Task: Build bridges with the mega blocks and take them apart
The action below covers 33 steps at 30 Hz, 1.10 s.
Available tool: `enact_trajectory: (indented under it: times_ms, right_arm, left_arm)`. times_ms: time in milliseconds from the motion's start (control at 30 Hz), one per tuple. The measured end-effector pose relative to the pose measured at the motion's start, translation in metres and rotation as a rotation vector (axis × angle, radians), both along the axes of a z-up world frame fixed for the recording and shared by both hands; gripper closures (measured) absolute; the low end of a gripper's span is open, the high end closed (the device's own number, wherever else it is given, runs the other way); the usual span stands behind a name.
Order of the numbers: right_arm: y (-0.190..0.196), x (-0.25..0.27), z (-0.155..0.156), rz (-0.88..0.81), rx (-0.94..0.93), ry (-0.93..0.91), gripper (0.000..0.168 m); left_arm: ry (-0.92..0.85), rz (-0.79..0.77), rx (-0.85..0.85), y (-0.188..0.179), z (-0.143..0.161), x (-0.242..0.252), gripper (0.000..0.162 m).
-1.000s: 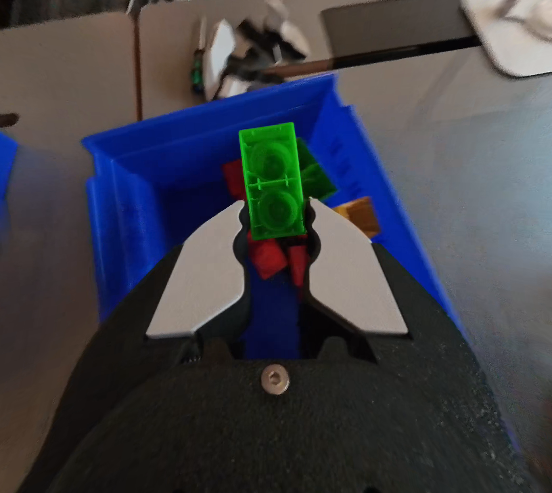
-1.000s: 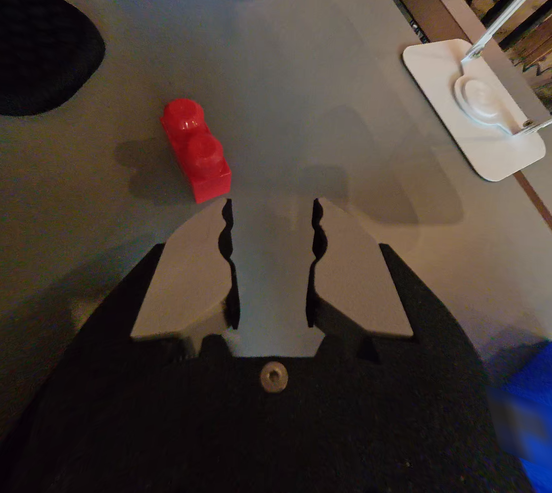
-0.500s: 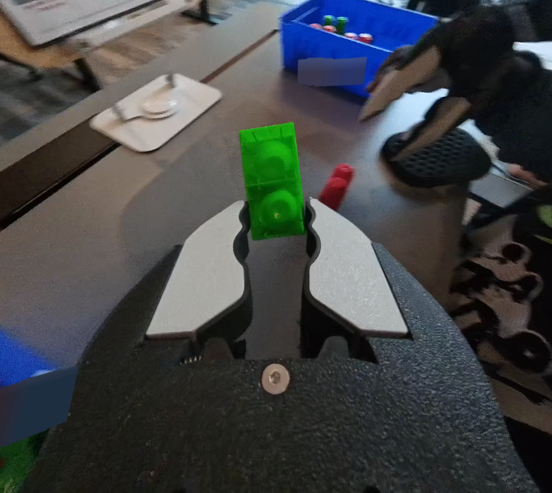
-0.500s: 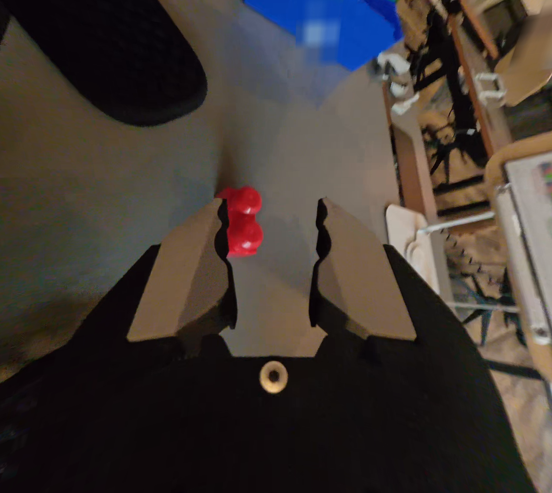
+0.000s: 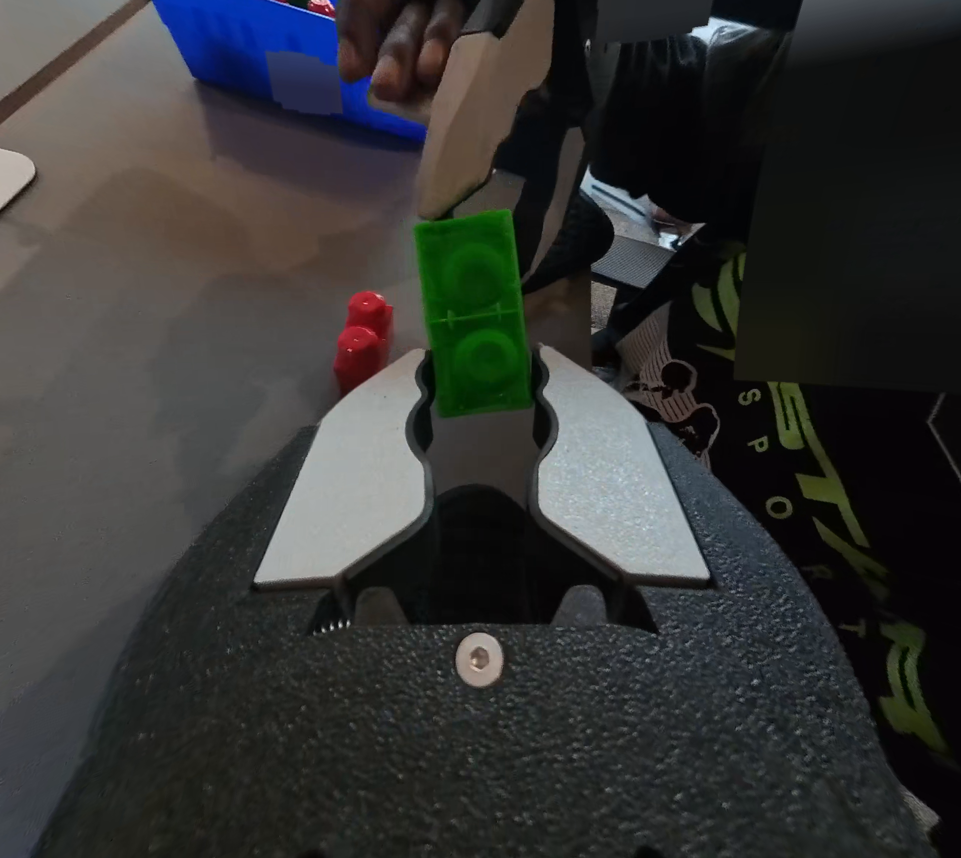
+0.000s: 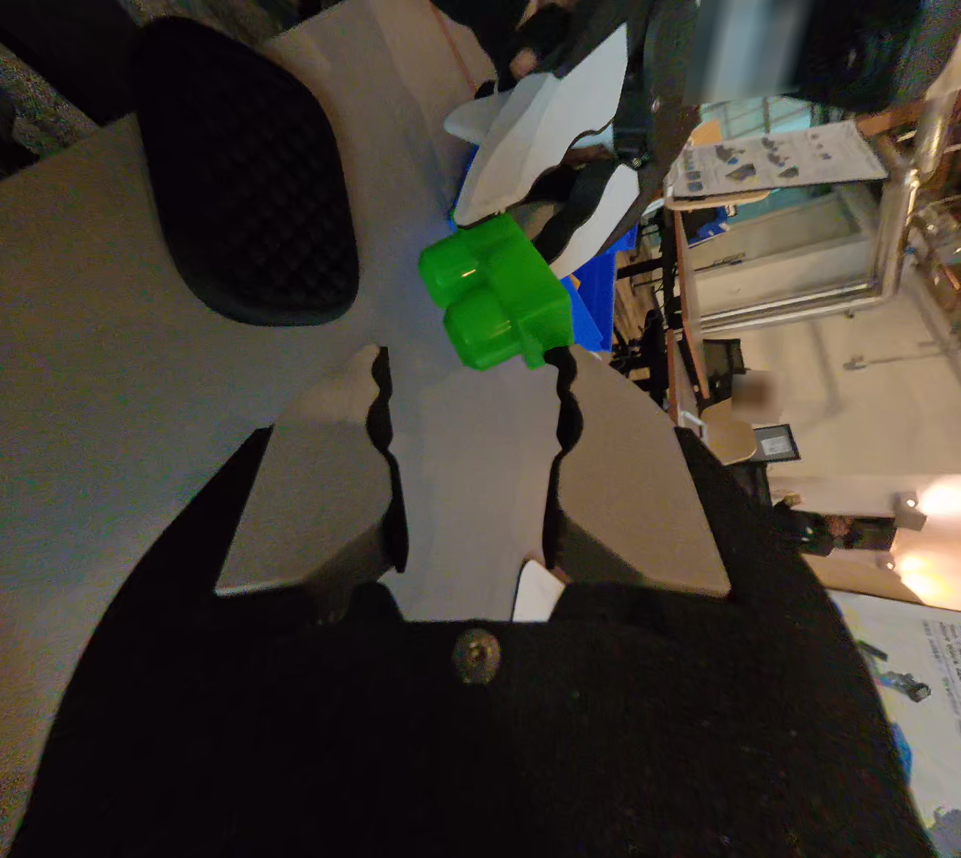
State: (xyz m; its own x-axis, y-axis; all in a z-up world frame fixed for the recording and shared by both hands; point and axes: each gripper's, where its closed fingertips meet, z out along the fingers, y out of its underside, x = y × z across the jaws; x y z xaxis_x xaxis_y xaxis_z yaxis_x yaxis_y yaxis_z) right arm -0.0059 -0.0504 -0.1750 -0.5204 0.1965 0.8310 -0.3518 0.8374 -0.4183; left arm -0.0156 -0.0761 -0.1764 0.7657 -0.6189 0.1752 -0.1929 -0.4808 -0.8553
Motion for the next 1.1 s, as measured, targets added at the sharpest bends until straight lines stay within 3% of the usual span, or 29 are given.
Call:
enact_trajectory:
  times_ms: [200, 333, 433, 467, 533, 633, 800, 967, 1100]
  right_arm:
    - [-0.012, 0.006, 0.004, 0.119, 0.053, 0.051, 0.101]
    - [-0.017, 0.005, -0.001, 0.149, 0.136, 0.063, 0.121]
    - [-0.017, 0.006, 0.002, 0.151, 0.117, 0.067, 0.122]
    - [-0.017, 0.007, 0.002, 0.153, 0.091, 0.059, 0.123]
    - [-0.015, 0.006, 0.004, 0.134, 0.024, 0.025, 0.123]
    - [-0.003, 0.000, 0.008, 0.047, -0.129, -0.052, 0.123]
    - [0.008, -0.005, 0.014, -0.032, -0.516, -0.297, 0.123]
    - [0.000, -0.006, 0.008, -0.038, -0.765, -0.536, 0.123]
    - [-0.003, -0.007, -0.001, -0.052, -0.828, -0.639, 0.123]
  left_arm:
    - [-0.038, -0.057, -0.049, -0.002, -0.006, 0.010, 0.126]
    - [-0.048, -0.103, -0.049, -0.002, -0.003, 0.020, 0.126]
    - [-0.076, -0.112, -0.015, 0.000, 0.002, 0.021, 0.125]
    - [-0.087, -0.115, 0.014, 0.000, 0.004, 0.021, 0.125]
    - [-0.053, -0.103, 0.110, 0.003, 0.007, 0.018, 0.106]
    - [0.039, -0.032, 0.301, 0.009, 0.016, 0.010, 0.092]
    - [0.154, 0.167, 0.606, 0.016, 0.036, -0.007, 0.092]
    - [0.089, 0.263, 0.606, 0.022, 0.018, -0.007, 0.092]
    - [0.010, 0.282, 0.566, 0.026, 0.005, -0.002, 0.092]
